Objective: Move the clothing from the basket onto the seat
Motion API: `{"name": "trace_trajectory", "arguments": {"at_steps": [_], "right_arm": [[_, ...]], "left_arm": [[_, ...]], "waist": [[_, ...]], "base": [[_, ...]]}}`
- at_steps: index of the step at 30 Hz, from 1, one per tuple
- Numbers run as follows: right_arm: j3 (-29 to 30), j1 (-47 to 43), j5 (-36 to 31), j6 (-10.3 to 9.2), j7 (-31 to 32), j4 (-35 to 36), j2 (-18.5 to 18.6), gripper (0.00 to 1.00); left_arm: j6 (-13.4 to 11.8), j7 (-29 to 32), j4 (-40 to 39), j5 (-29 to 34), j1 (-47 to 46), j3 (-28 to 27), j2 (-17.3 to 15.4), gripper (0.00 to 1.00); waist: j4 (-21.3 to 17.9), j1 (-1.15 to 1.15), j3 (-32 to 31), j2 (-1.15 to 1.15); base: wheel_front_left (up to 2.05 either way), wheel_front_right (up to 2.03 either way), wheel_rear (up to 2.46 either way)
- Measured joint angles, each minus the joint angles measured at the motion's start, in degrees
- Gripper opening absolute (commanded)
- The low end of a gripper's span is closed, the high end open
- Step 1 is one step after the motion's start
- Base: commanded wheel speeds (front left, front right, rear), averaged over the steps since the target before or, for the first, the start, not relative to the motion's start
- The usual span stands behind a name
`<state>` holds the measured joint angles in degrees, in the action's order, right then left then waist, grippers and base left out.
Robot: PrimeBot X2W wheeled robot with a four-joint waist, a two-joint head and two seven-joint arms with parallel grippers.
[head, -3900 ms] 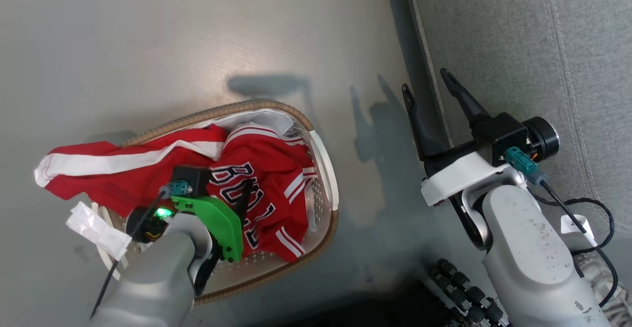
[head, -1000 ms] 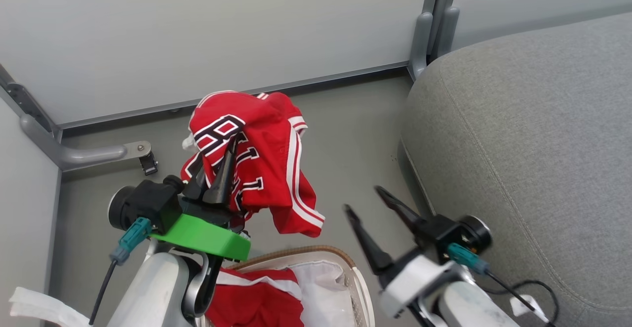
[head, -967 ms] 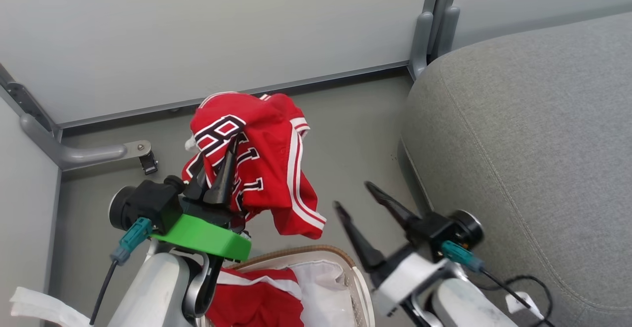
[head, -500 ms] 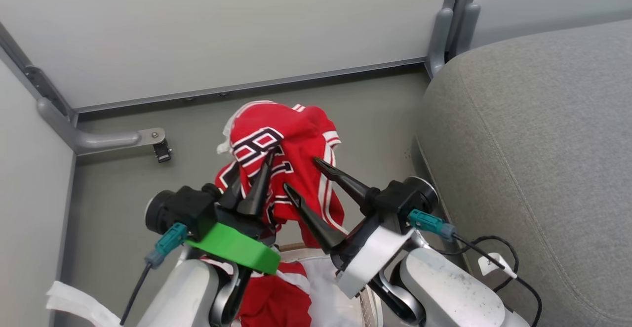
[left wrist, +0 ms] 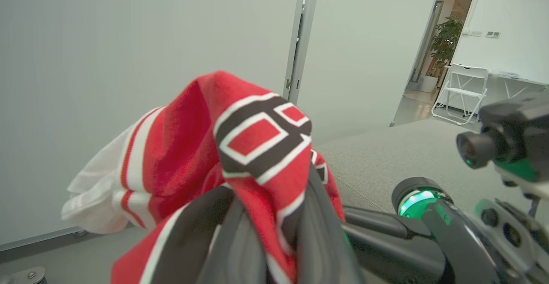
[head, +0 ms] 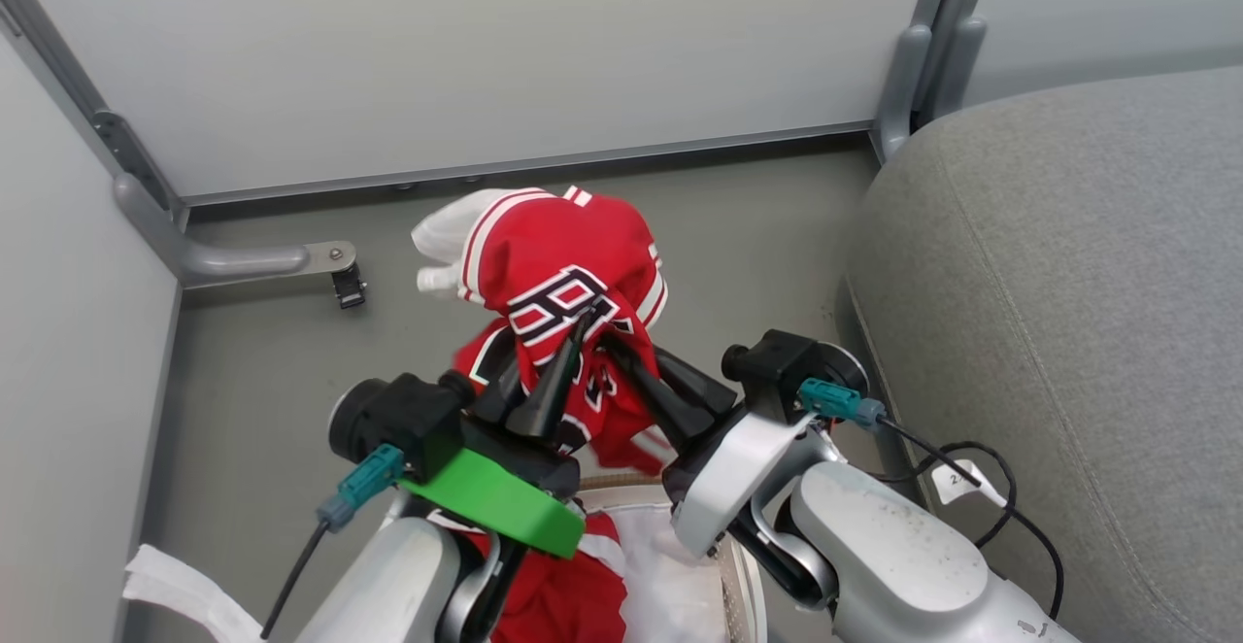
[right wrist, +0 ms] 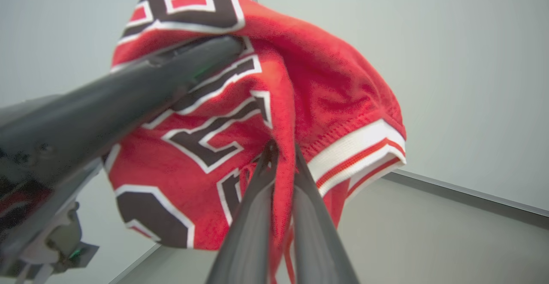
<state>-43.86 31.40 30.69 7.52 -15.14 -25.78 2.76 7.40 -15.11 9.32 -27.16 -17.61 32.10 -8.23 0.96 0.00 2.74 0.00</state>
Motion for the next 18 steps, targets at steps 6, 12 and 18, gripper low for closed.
{"name": "trace_trajectory", "arguments": {"at_steps": [6,12,18], "right_arm": [[3.92,-1.57,-2.33,0.00,0.01,2.05,0.03,0.00],[8.24,-2.82,-4.90,0.00,0.01,5.59,0.03,0.00],[10.26,-5.20,-6.19,0.00,0.01,8.26,0.11,0.00]], "left_arm": [[0.00,-0.01,0.86,1.31,1.11,-3.58,-0.42,1.00],[0.00,-0.01,0.97,2.87,1.49,-5.44,-1.66,1.00],[0.00,-0.01,0.96,3.26,2.10,-5.65,-2.04,1.00]], "waist": [[-3.29,0.00,0.41,0.00],[-9.40,0.00,1.26,0.00],[-17.52,0.00,2.25,0.00]], "base": [[0.00,0.00,0.00],[0.00,0.00,0.00],[0.00,0.00,0.00]]}}
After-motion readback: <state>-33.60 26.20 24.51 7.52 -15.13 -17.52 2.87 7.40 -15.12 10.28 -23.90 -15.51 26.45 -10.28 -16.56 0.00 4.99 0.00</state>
